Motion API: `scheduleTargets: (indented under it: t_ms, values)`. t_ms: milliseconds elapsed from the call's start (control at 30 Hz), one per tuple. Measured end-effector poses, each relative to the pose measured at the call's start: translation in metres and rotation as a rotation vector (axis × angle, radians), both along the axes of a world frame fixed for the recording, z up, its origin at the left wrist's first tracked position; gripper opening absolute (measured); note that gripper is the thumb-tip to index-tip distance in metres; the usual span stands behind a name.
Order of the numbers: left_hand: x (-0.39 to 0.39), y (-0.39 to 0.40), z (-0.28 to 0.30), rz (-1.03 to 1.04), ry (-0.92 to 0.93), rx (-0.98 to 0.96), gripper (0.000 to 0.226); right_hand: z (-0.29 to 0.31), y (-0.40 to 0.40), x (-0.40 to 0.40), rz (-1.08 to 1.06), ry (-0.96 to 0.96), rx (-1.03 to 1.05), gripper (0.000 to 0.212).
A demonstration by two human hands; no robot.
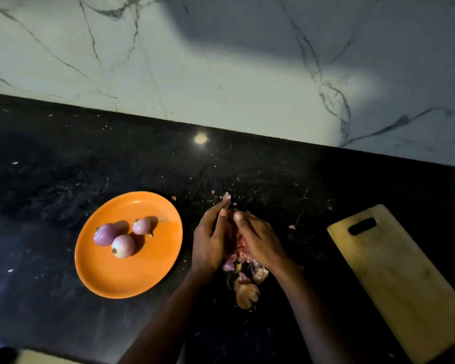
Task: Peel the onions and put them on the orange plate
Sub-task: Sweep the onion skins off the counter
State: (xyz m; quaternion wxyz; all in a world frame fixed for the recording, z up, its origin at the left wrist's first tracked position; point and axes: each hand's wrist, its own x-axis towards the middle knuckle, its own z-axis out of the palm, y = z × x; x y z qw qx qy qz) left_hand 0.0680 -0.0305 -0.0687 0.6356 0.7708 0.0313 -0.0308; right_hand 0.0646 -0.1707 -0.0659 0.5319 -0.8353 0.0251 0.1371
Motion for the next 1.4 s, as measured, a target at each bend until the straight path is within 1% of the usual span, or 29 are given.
scheduleTargets:
  t_ms: [33,100,167,200,233,300,333,367,400,533,600,667,733,767,833,900,1067,1167,1233,1300,1400]
  values:
    - [-0.003,0.001,0.001,-0.001,0.024,-0.018,0.035,0.006,-0.001,-0.007,-0.060,-0.044,0.036,0.042]
    - [-0.008,0.005,0.004,0.001,0.058,-0.067,0.040,0.016,-0.010,-0.025,-0.227,-0.189,0.047,0.041]
    - [-0.013,0.010,0.007,-0.013,0.119,-0.117,0.047,0.018,-0.010,-0.056,-0.344,-0.248,0.011,0.047]
    - [-0.017,0.011,0.009,-0.023,0.143,-0.134,0.046,0.014,-0.005,-0.075,-0.345,-0.277,-0.050,0.054]
    - [-0.018,0.012,0.010,-0.027,0.161,-0.157,0.045,0.009,0.003,-0.091,-0.302,-0.317,-0.142,0.062]
    - [-0.020,0.012,0.011,-0.042,0.210,-0.217,0.044,-0.009,0.020,-0.113,-0.133,-0.384,-0.409,0.079]
    - [-0.021,0.012,0.011,-0.043,0.240,-0.254,0.045,-0.018,0.027,-0.116,-0.057,-0.393,-0.546,0.087]
    - [-0.020,0.013,0.012,-0.043,0.265,-0.283,0.046,-0.026,0.032,-0.113,-0.020,-0.391,-0.640,0.093]
    - [-0.019,0.015,0.013,-0.036,0.284,-0.295,0.045,-0.029,0.034,-0.105,-0.025,-0.404,-0.672,0.098]
    - [-0.008,0.022,0.014,-0.008,0.253,-0.301,0.039,-0.029,0.032,-0.061,-0.123,-0.489,-0.543,0.100]
    - [-0.003,0.025,0.013,0.004,0.221,-0.324,0.043,-0.021,0.029,-0.042,-0.139,-0.434,-0.483,0.106]
    - [0.002,0.028,0.011,0.010,0.206,-0.316,0.046,-0.013,0.028,-0.024,-0.079,-0.354,-0.487,0.114]
    - [0.006,0.031,0.008,0.032,0.185,-0.309,0.045,-0.012,0.027,-0.008,0.039,-0.283,-0.546,0.119]
    - [0.006,0.033,0.007,0.050,0.174,-0.317,0.042,-0.014,0.027,-0.003,0.091,-0.267,-0.556,0.118]
    - [0.007,0.038,0.005,0.061,0.162,-0.333,0.039,-0.020,0.025,0.004,0.164,-0.286,-0.559,0.108]
    - [0.006,0.043,0.005,0.020,0.191,-0.358,0.041,-0.024,0.023,0.003,0.213,-0.328,-0.577,0.099]
    - [0.000,0.046,0.006,0.008,0.244,-0.396,0.040,-0.017,0.018,-0.002,0.286,-0.305,-0.534,0.106]
    - [-0.001,0.044,0.006,0.021,0.227,-0.386,0.046,-0.014,0.021,-0.006,0.372,-0.285,-0.611,0.113]
    - [0.000,0.044,0.005,0.037,0.220,-0.397,0.047,-0.017,0.023,-0.010,0.405,-0.298,-0.688,0.112]
    - [0.003,0.045,0.004,0.049,0.211,-0.398,0.047,-0.022,0.026,-0.011,0.395,-0.333,-0.720,0.097]
    - [0.008,0.048,0.001,0.092,0.203,-0.409,0.050,-0.026,0.027,-0.008,0.324,-0.447,-0.707,0.060]
